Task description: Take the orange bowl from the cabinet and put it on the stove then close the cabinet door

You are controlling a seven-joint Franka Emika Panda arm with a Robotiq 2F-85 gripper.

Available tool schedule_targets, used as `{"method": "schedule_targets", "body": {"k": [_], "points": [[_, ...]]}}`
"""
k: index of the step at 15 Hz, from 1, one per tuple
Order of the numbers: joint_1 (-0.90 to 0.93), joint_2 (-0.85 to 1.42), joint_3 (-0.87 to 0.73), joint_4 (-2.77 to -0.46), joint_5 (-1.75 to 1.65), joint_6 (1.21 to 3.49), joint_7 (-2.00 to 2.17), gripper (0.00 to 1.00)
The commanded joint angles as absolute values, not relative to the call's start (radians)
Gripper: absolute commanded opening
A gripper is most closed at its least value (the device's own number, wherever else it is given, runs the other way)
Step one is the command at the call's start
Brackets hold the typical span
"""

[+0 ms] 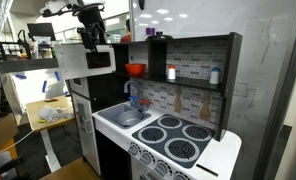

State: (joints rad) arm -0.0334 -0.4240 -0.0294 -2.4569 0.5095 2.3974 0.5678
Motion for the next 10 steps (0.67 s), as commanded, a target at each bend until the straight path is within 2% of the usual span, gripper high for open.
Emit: {"method": "schedule_targets", "body": {"k": [1,10], "points": [[-0.031,-0.416,-0.028,-2.512,0.607,2.522,0.576,1.0],[0.022,-0.327,-0.031,-2.522,0.881,2.796,0.436,1.0]]}}
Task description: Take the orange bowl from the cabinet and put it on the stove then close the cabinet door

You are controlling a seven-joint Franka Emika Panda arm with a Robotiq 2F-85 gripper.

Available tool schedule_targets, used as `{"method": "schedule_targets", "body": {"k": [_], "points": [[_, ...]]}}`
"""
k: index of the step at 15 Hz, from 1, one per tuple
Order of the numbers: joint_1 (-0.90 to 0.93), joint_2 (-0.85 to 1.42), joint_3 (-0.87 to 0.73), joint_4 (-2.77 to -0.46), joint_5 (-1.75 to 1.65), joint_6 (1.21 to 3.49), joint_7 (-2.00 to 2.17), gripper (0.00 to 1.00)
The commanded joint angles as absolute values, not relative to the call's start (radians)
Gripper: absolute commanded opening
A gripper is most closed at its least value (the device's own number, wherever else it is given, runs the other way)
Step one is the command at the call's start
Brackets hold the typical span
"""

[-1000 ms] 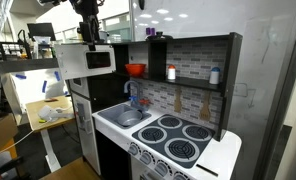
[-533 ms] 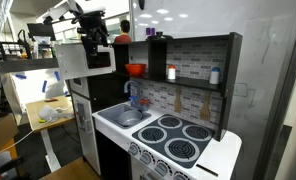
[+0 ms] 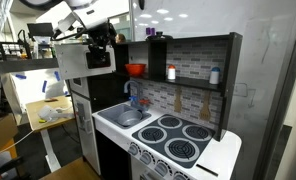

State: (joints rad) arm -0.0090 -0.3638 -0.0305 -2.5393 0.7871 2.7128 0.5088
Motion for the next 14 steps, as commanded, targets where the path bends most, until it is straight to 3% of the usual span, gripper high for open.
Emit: {"method": "schedule_targets", "body": {"k": [1,14], "points": [[0.05,-0.314,-0.047,-2.518,0.908,2.821,0.41,1.0],[0.147,-0.129,-0.049,-2.407,1.154,2.982,0.128,1.0]]}}
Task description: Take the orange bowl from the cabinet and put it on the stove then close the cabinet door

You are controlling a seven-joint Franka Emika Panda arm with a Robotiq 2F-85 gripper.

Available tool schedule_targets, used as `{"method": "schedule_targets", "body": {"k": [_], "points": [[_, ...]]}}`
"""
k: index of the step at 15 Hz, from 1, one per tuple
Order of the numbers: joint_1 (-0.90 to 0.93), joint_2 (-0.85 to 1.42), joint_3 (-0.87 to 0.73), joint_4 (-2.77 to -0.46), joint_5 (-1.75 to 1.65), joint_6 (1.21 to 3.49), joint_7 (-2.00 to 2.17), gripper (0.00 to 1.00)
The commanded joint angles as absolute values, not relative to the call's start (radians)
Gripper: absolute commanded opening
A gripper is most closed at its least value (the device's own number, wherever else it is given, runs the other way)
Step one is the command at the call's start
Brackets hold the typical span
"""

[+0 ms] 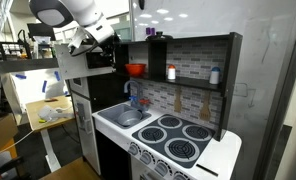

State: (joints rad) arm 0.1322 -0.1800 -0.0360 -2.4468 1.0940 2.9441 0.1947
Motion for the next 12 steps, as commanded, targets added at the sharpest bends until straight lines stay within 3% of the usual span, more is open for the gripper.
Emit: {"method": "schedule_targets", "body": {"k": [1,12], "points": [[0.145,-0.115,-0.05,-2.402,1.162,2.989,0.112,1.0],[0.139,-0.01,-0.047,-2.323,1.228,3.063,0.01,1.0]]}}
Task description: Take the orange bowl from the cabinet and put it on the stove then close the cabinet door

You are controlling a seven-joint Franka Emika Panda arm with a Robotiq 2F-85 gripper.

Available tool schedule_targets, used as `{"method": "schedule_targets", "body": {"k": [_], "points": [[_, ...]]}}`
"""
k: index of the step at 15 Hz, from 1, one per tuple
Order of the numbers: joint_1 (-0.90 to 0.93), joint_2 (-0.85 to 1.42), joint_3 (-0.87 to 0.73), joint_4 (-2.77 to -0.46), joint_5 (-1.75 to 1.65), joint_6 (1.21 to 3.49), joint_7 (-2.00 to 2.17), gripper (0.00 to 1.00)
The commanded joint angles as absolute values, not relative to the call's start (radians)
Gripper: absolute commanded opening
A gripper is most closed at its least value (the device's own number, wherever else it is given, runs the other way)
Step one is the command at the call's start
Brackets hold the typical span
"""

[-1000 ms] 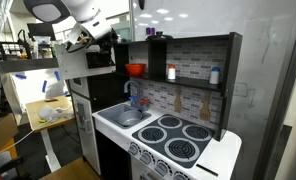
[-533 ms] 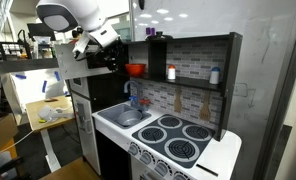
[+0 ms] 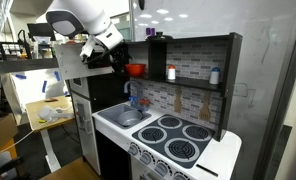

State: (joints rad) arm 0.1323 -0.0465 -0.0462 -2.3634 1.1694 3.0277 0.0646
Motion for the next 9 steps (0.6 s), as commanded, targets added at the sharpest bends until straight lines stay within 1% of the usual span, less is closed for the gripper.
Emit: {"method": "schedule_targets", "body": {"k": [1,8,9], "points": [[0.138,-0.001,-0.046,-2.315,1.237,3.063,0.0,1.0],[0.133,0.044,-0.044,-2.273,1.275,3.065,-0.048,1.0],[0.133,0.047,-0.043,-2.27,1.276,3.067,-0.05,0.75]]}}
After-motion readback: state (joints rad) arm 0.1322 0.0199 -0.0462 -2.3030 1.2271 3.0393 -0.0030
